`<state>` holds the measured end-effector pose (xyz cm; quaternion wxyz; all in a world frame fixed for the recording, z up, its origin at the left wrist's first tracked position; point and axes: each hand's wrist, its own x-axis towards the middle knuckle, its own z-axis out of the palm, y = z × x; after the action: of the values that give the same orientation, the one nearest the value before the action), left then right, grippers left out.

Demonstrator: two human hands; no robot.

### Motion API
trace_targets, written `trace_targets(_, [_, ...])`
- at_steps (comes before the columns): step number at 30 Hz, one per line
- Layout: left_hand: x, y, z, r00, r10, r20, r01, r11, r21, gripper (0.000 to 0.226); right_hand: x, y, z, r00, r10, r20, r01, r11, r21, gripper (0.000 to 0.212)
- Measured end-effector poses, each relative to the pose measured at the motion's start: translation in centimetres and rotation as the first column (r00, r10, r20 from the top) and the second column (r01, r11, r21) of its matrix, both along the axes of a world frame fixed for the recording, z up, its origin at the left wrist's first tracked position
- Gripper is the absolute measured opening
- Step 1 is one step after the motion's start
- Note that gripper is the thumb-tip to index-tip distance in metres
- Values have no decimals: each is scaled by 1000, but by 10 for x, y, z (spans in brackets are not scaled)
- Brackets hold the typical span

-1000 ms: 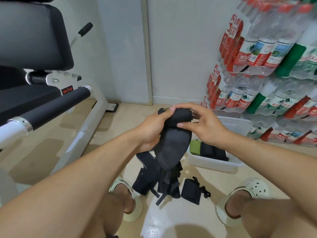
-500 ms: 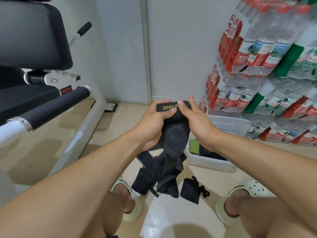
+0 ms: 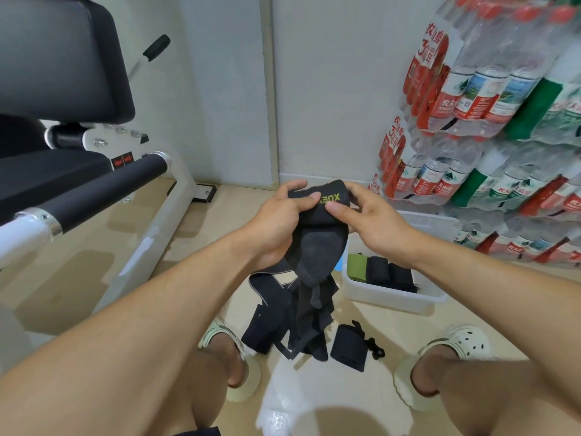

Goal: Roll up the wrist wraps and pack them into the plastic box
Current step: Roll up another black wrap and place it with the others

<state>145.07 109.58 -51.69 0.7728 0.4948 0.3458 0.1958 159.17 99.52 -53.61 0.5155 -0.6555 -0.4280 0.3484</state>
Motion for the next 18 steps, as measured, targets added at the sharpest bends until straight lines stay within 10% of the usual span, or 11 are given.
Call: trace_targets(18, [-10, 6, -3, 969, -218, -115, 234, 961, 146, 29, 4, -7, 6, 985, 42, -166, -45, 999, -14, 60])
